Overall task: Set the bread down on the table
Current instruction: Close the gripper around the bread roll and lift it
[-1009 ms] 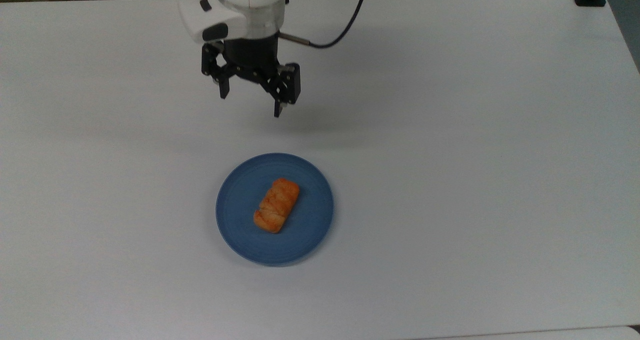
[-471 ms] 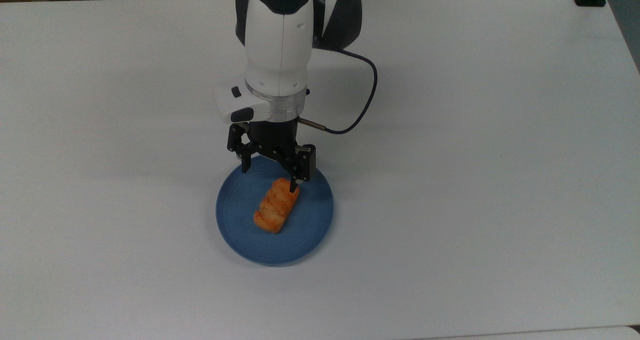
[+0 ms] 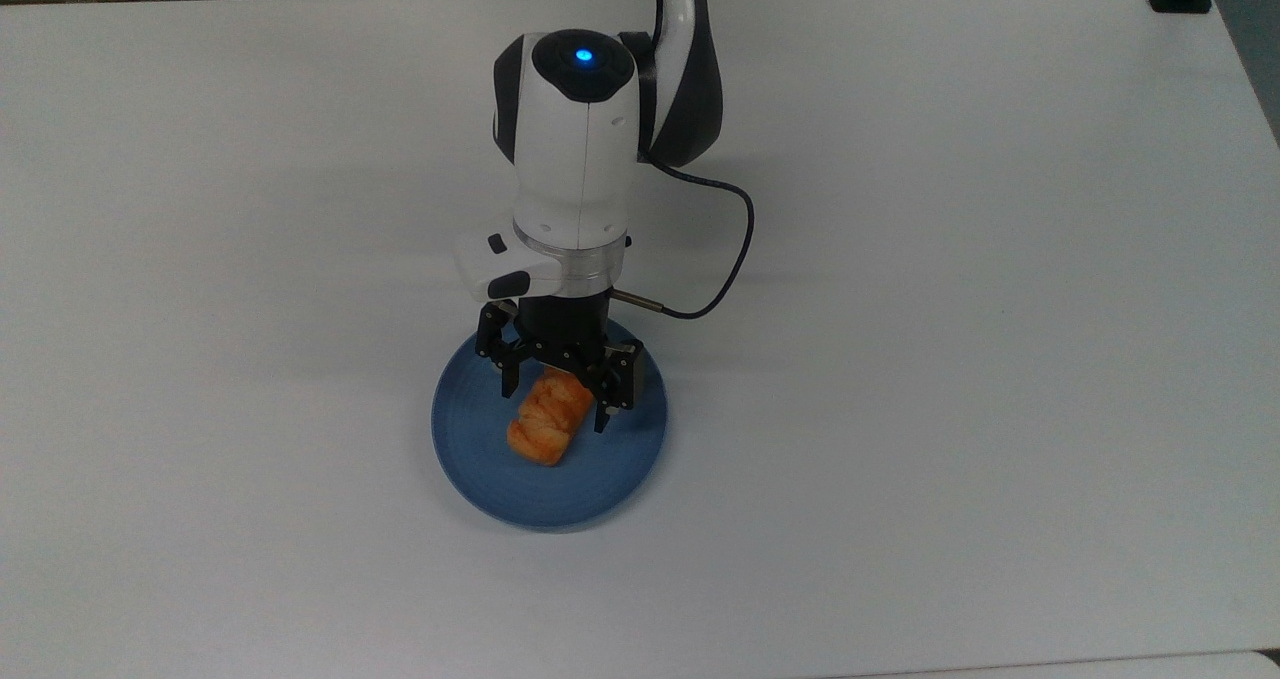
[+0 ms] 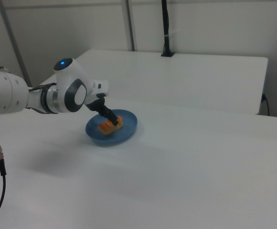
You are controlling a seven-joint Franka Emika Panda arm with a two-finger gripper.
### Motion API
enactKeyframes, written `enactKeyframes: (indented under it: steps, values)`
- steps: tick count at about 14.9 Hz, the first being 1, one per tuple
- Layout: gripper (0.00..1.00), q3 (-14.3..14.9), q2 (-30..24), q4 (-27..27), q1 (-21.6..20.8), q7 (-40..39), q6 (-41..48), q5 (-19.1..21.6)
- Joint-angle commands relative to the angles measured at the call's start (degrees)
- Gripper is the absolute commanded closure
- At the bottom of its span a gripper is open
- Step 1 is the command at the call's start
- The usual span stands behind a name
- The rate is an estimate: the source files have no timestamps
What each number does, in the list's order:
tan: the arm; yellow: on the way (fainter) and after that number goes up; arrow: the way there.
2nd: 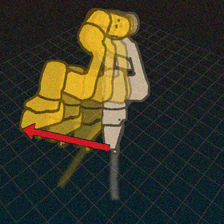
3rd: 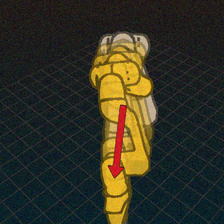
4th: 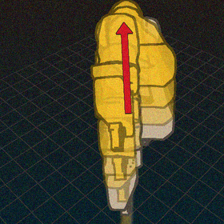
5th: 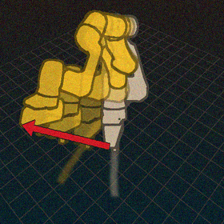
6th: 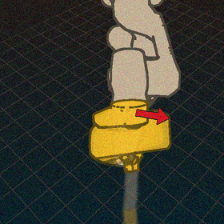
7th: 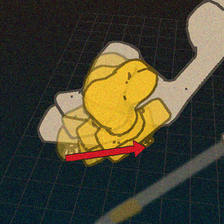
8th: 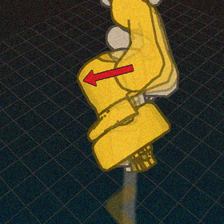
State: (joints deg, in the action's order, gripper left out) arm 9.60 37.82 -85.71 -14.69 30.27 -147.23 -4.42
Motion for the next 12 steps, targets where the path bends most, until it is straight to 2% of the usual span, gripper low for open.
enactKeyframes:
  steps: [1, 3, 6, 9, 10, 12]
  values:
    - [0.0, 0.3, 0.2, 0.4, -0.8, 1.5, -0.7, -0.4]
    - [0.04, 0.4, 0.2, -0.4, -0.9, 1.4, -0.6, -1.0]
    - [0.11, 0.4, 0.1, -2.4, -1.0, 1.4, -0.1, -5.2]
    - [0.14, 0.3, 0.0, -2.4, -0.9, 1.5, 0.4, -5.3]
    - [0.19, 0.3, 0.0, -2.4, -0.9, 1.5, 0.4, -5.2]
    - [0.37, 0.3, 0.0, -2.3, -1.0, 2.6, 0.4, -4.9]
